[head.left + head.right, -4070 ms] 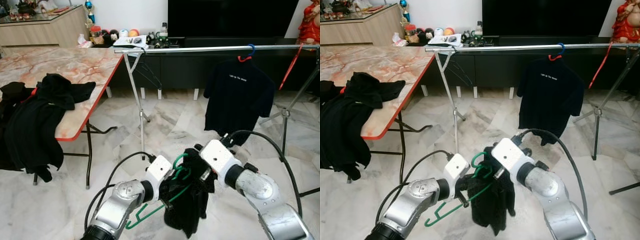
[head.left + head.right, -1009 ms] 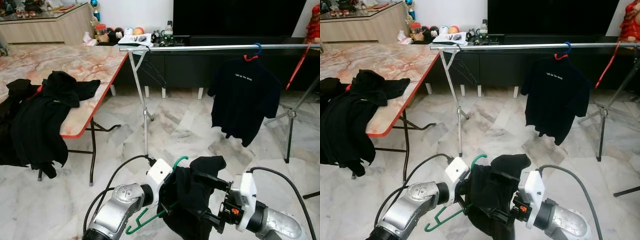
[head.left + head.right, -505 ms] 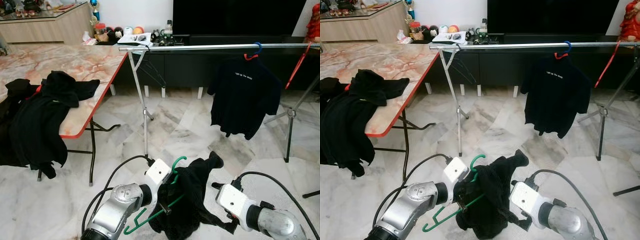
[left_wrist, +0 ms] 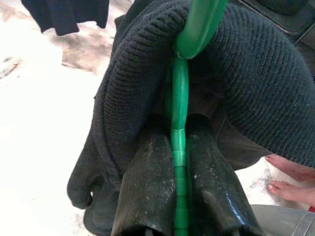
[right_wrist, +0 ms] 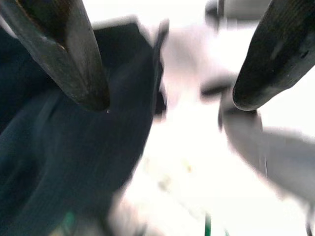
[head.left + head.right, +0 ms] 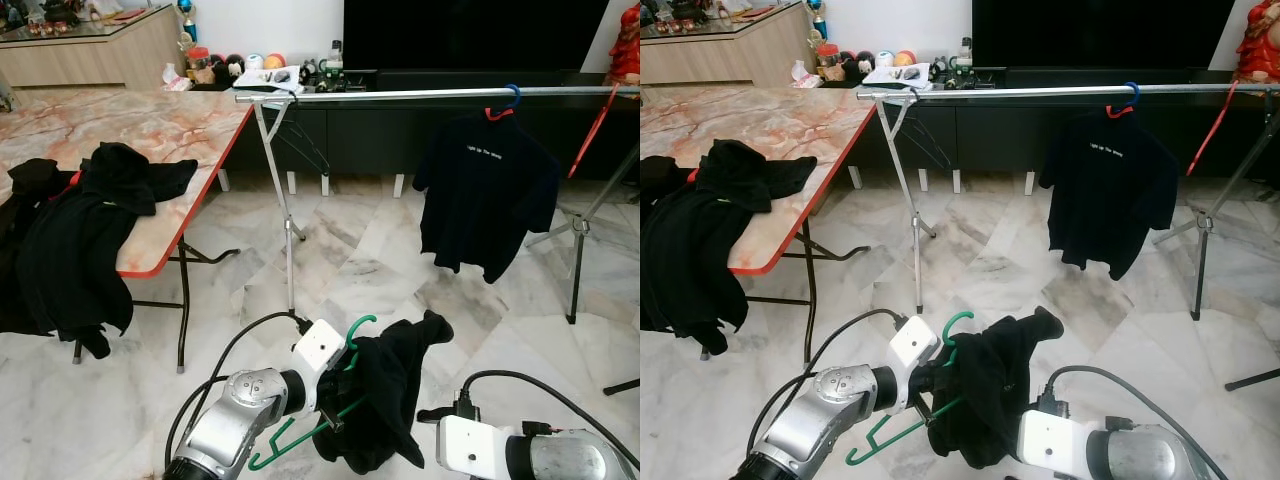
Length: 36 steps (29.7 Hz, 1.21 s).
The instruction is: Hang hanger
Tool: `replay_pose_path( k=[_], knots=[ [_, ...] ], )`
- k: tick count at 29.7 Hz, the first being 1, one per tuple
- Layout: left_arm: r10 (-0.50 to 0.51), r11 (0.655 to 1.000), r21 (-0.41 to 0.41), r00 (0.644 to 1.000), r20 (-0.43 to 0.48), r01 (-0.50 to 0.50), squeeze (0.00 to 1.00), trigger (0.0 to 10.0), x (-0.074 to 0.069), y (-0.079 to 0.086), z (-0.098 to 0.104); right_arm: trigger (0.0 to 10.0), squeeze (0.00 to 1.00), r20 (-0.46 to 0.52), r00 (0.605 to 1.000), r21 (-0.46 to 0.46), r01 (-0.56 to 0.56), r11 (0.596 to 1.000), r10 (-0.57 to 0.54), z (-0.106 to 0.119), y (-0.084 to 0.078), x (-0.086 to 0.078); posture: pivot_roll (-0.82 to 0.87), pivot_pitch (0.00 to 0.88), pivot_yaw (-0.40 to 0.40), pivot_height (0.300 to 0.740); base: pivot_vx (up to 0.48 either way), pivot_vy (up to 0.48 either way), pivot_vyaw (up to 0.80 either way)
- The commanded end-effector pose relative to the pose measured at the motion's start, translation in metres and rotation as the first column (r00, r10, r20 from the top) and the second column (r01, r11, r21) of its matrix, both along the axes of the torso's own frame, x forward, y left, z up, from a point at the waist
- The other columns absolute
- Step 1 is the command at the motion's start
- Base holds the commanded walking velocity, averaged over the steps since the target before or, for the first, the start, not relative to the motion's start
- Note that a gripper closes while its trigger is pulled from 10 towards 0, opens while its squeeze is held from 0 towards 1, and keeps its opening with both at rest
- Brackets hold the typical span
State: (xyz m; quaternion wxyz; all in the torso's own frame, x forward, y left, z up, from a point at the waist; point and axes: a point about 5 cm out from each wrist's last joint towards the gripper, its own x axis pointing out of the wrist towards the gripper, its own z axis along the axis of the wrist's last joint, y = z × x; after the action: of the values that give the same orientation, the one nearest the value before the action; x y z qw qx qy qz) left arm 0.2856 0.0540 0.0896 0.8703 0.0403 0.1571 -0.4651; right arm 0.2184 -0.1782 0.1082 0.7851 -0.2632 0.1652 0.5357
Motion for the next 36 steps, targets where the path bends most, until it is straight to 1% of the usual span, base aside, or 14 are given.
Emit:
replay_pose_path(
  k=[1,3,4,7,9,11,12,14,17,23,28,29,33,36],
  knots=[
    [-0.02,1.0,-0.01,0.999,0.027,0.02,0.0,10.0,-0.001,-0.001,0.007,10.0,0.0,0.1,0.995,0.177,0.008,0.984,-0.026,0.03,0.005,0.008,0.05,0.085,0.078,0.74,0.0,0.0,0.0],
    [-0.026,1.0,-0.006,0.999,0.03,0.027,0.0,10.0,-0.002,0.0,0.006,10.0,0.0,0.183,0.975,0.299,0.067,0.952,-0.126,0.048,0.005,0.02,0.05,0.085,0.079,0.74,0.0,0.0,0.0],
    [-0.032,0.999,-0.001,0.999,0.032,0.032,0.0,10.0,-0.002,0.0,0.006,10.0,0.0,0.235,0.945,0.382,0.125,0.916,-0.228,0.06,0.001,0.03,0.05,0.084,0.08,0.74,0.0,0.0,0.0],
    [-0.044,0.999,0.002,0.998,0.034,0.044,0.0,10.0,-0.003,0.001,0.006,10.0,0.0,0.251,0.893,0.501,0.209,0.84,-0.372,0.078,-0.012,0.045,0.05,0.084,0.081,0.74,0.0,0.0,0.0],
    [-0.079,0.997,0.015,0.996,0.036,0.079,0.0,10.0,-0.005,0.003,0.005,10.0,0.0,0.251,0.859,0.546,0.254,0.798,-0.445,0.088,-0.023,0.054,0.05,0.084,0.081,0.74,0.0,0.0,0.0],
    [-0.09,0.996,0.018,0.995,0.035,0.09,0.0,10.0,-0.006,0.004,0.005,10.0,0.0,0.252,0.855,0.542,0.263,0.798,-0.453,0.089,-0.026,0.055,0.05,0.084,0.081,0.74,0.0,0.0,0.0],
    [-0.12,0.993,0.024,0.992,0.035,0.119,0.0,10.0,-0.008,0.006,0.005,10.0,0.0,0.274,0.862,0.45,0.276,0.849,-0.426,0.081,-0.029,0.056,0.05,0.075,0.082,0.74,0.0,0.0,0.0],
    [-0.169,0.985,0.028,0.985,0.035,0.168,0.0,10.0,-0.012,0.007,0.005,10.0,0.0,0.263,0.907,0.291,0.251,0.923,-0.33,0.063,-0.03,0.052,0.05,0.075,0.082,0.74,0.0,0.0,0.0],
    [-0.235,0.971,0.046,0.971,0.041,0.233,0.0,10.0,-0.015,0.011,0.006,10.0,0.0,0.235,0.946,0.185,0.181,0.966,-0.222,0.049,-0.032,0.047,0.05,0.069,0.082,0.74,0.0,0.0,0.0],
    [-0.335,0.939,0.088,0.942,0.028,0.331,0.0,10.0,-0.022,0.016,0.002,10.0,0.0,0.188,0.977,0.045,0.095,0.994,-0.102,0.043,-0.042,0.048,0.05,0.059,0.088,0.74,0.0,0.0,0.0],
    [-0.435,0.894,0.104,0.9,-0.036,0.437,0.0,10.0,-0.029,0.019,0.0,10.0,0.0,0.13,0.99,-0.078,-0.039,0.996,0.049,0.04,-0.044,0.045,0.03,0.061,0.093,0.74,0.0,0.0,0.0],
    [-0.476,0.869,0.118,0.877,-0.063,0.481,0.0,10.0,-0.031,0.019,-0.001,10.0,0.0,0.11,0.99,-0.096,-0.079,0.992,0.09,0.041,-0.044,0.045,0.03,0.057,0.092,0.74,0.0,0.0,0.0],
    [-0.528,0.834,0.13,0.844,-0.091,0.536,0.0,10.0,-0.033,0.018,-0.001,10.0,0.0,0.083,0.986,-0.125,-0.132,0.983,0.143,0.041,-0.043,0.048,0.03,0.049,0.085,0.74,0.0,0.0,0.0],
    [-0.537,0.829,0.125,0.838,-0.09,0.545,0.0,10.0,-0.032,0.014,0.0,10.0,0.0,0.028,0.978,-0.112,-0.204,0.972,0.209,0.035,-0.037,0.044,0.03,0.036,0.072,0.74,0.0,0.0,0.0]
  ],
)
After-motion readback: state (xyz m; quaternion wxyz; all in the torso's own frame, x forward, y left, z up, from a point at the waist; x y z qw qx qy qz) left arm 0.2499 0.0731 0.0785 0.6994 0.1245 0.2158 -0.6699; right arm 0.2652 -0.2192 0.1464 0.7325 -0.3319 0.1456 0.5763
